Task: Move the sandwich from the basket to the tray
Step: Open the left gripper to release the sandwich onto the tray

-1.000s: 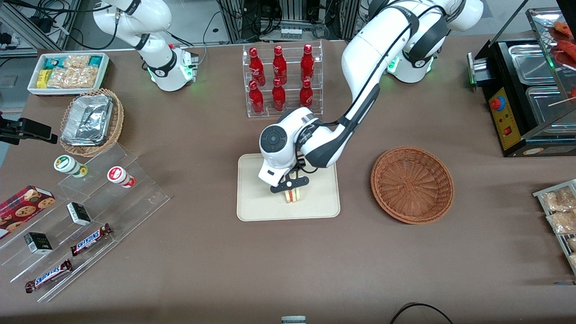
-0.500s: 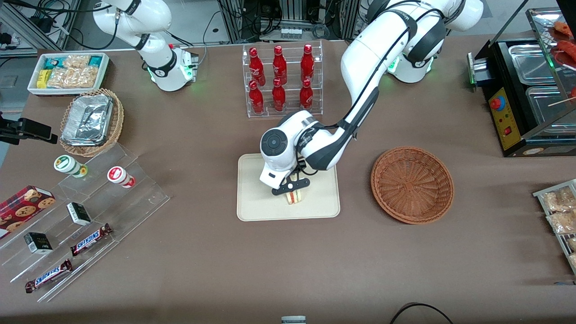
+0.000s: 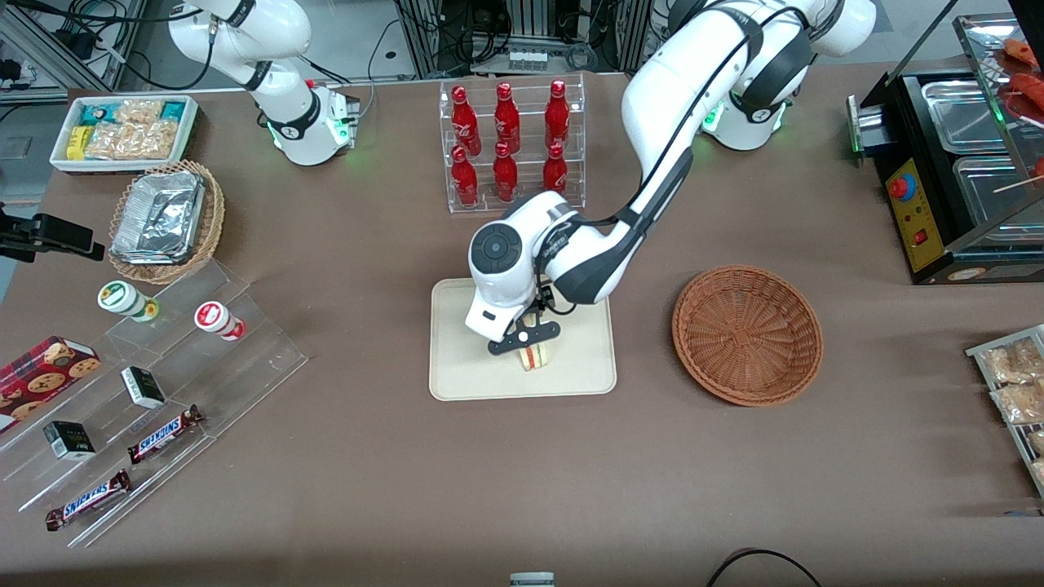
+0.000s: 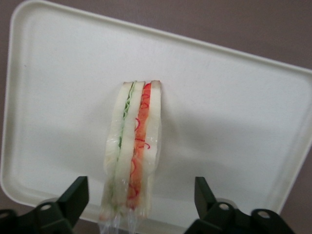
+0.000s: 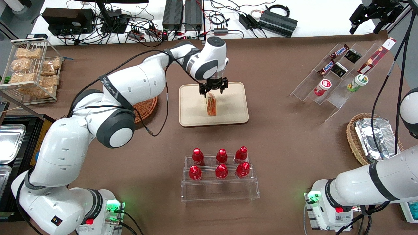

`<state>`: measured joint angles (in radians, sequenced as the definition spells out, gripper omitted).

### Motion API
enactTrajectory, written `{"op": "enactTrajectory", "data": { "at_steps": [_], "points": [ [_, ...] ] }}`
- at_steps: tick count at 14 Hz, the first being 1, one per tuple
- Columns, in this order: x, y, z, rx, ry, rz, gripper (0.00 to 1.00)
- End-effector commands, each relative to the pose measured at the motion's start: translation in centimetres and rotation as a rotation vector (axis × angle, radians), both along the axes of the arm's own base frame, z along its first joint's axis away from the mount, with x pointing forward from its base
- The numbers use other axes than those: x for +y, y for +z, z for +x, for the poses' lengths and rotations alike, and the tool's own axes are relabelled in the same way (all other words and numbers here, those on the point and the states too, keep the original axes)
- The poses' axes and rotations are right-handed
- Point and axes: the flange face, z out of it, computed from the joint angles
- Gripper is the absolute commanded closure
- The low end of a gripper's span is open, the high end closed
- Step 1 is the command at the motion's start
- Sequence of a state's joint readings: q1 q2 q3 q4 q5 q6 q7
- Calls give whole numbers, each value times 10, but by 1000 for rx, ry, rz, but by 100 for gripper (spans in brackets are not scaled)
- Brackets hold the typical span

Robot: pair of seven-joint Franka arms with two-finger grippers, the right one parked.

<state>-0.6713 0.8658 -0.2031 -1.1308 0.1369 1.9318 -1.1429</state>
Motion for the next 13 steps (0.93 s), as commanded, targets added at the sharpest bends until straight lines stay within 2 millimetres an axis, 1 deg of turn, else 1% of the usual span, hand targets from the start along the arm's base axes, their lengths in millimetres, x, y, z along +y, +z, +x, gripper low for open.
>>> {"op": "enactTrajectory", "data": {
  "at_steps": [1, 2, 3, 4, 5, 6, 7, 8, 10, 11, 13],
  "points": [
    [7, 59, -2, -37, -33, 3, 0],
    [10, 69, -3, -38, -47, 9, 0],
    [18, 76, 1, -30, -59, 18, 0],
    [36, 86, 13, -22, -69, 24, 0],
    [43, 94, 15, -12, -113, 33, 0],
    [53, 109, 18, -11, -158, 41, 0],
    [70, 125, 27, -13, -171, 36, 0],
    [93, 141, 40, -21, -153, 29, 0],
    [134, 147, 48, 22, -164, 62, 0],
    [168, 152, 59, 32, -194, 64, 0],
    [222, 171, 68, 47, -264, 58, 0]
  ]
}}
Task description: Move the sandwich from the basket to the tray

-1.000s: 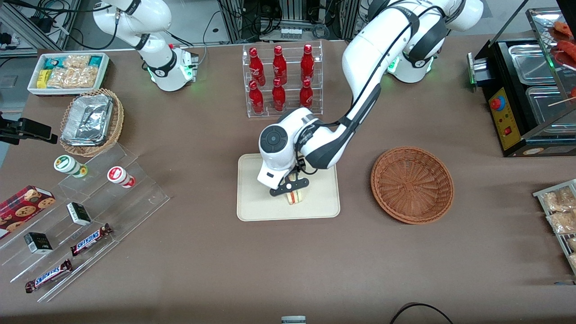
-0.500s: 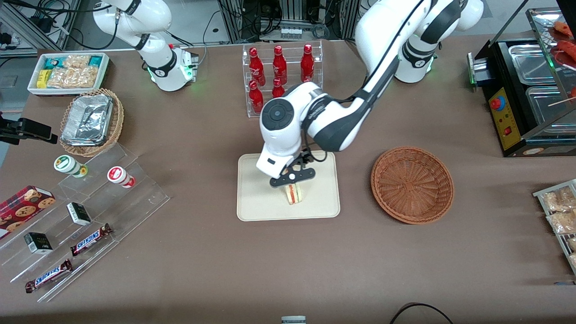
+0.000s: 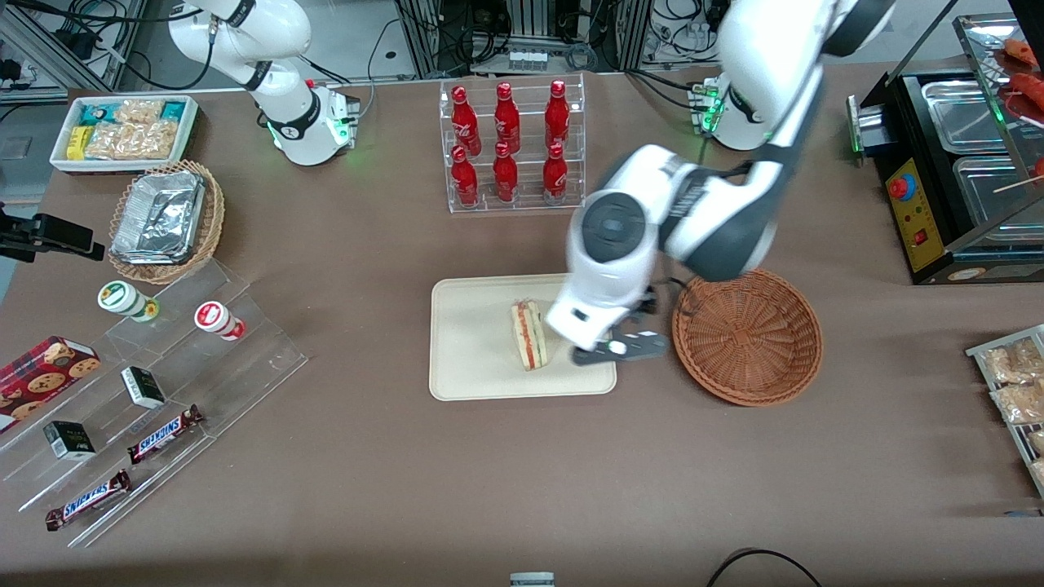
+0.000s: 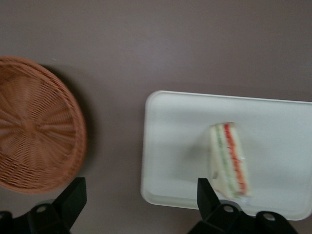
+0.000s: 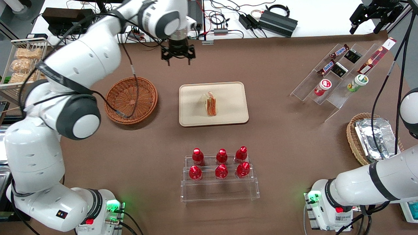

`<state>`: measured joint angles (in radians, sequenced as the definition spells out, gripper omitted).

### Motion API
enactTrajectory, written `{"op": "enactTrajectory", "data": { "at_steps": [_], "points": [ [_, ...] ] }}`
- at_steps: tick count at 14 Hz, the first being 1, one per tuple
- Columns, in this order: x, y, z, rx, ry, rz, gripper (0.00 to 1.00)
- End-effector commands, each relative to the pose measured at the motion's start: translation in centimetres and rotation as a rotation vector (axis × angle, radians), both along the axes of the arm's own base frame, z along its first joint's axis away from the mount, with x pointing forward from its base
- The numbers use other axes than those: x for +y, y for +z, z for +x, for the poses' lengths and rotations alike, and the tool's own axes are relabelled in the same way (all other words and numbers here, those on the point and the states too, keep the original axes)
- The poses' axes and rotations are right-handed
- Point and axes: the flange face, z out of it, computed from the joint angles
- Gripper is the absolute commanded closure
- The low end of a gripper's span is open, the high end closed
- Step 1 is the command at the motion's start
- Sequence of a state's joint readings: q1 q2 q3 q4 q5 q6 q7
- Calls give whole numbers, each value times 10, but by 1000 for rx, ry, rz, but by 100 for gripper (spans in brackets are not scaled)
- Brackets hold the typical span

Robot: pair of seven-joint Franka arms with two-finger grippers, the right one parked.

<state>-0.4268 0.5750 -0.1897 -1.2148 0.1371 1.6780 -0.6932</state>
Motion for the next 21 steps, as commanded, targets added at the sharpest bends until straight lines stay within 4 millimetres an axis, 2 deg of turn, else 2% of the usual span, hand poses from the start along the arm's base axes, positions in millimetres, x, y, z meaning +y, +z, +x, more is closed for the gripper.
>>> {"op": "enactTrajectory", "data": {
  "at_steps": [1, 5, 10, 14, 17, 21],
  "points": [
    [73, 27, -7, 34, -86, -7, 0],
    [156, 45, -4, 64, -186, -40, 0],
    [231, 77, -23, 69, -257, -55, 0],
    [281, 116, -42, 72, -213, -69, 0],
    [310, 141, -54, 75, -237, -80, 0],
    [328, 167, -64, 68, -203, -78, 0]
  ]
}}
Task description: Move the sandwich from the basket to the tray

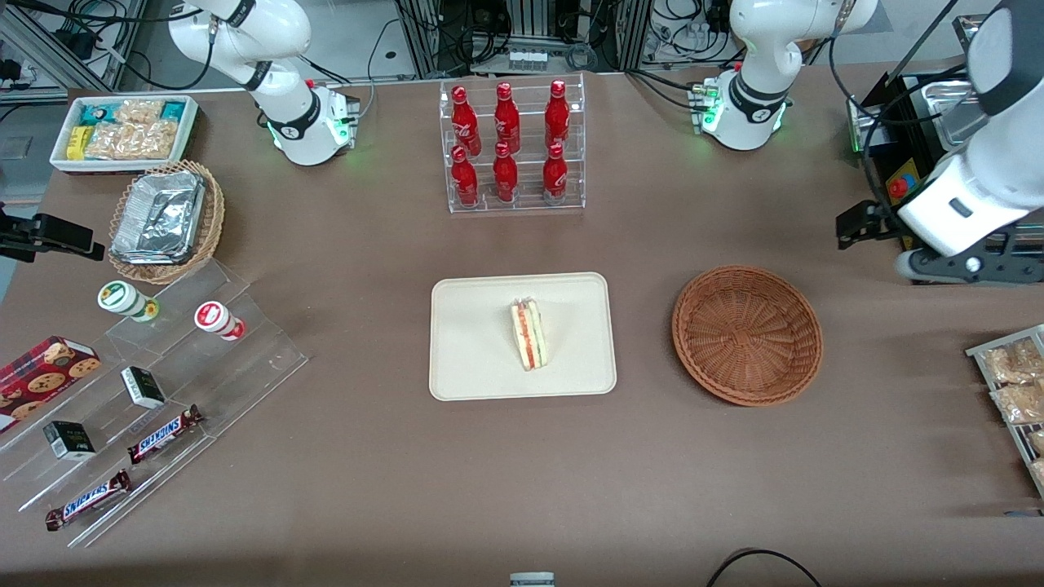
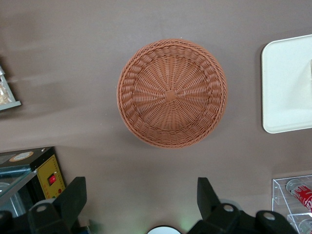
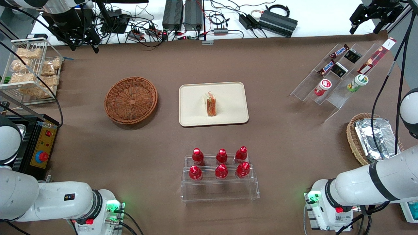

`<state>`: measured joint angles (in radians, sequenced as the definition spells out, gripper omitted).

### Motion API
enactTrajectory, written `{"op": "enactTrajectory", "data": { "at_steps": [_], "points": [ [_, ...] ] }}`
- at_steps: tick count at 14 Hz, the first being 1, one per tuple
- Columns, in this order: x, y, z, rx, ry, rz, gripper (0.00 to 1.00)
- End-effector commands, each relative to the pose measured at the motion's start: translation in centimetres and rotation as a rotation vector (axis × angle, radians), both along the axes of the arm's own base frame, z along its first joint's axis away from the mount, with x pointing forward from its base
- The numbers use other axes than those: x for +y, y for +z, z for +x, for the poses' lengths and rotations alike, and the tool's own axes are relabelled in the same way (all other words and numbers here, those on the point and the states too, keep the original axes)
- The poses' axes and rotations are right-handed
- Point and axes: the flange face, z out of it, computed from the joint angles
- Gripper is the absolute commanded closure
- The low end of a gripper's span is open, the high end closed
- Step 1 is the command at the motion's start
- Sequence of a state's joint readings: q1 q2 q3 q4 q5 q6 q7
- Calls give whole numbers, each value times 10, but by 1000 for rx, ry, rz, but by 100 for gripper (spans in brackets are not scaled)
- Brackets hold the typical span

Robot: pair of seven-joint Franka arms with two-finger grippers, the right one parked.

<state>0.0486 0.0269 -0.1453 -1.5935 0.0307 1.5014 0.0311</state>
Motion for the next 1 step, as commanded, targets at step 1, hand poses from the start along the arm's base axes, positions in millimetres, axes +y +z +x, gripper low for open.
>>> {"op": "enactTrajectory", "data": {
  "at_steps": [1],
  "points": [
    [6, 17, -13, 8, 2, -12, 0]
  ]
}}
